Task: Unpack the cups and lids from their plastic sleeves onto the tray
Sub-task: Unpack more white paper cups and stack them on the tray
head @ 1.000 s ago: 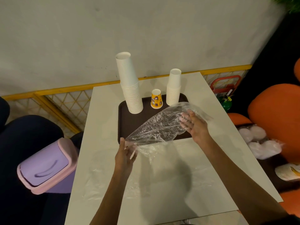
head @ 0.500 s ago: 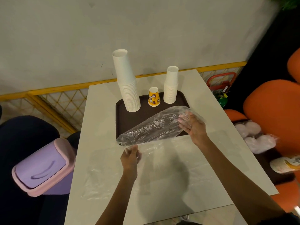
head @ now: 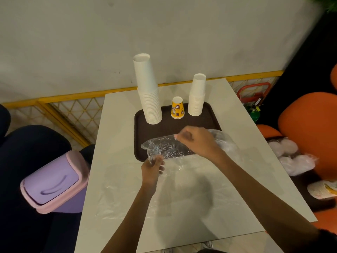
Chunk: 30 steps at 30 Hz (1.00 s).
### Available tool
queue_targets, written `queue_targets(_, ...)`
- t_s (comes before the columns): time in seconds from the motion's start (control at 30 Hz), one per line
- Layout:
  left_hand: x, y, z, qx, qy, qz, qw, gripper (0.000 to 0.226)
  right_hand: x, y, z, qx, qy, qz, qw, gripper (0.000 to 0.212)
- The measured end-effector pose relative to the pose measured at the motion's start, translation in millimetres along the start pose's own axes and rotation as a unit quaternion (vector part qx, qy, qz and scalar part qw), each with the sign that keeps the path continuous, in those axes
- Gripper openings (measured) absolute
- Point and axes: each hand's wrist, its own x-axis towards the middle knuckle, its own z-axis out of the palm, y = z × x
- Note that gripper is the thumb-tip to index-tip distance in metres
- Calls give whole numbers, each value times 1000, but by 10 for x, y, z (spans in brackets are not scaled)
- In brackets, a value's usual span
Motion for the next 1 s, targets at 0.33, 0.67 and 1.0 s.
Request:
queue_targets(0.33,-120,225,-98,-32,-71,35,996,16,522,-233,360,91,-135,-59,985,23)
queue_targets(0.67,-246,202,-285,-152,9,54,987,11,774,-165,256,94,-109,-42,989,9)
queue_targets(1.0,-271,166,-246,-132,33,68,988,15,883,-209,336,140,-124,-31,982,12)
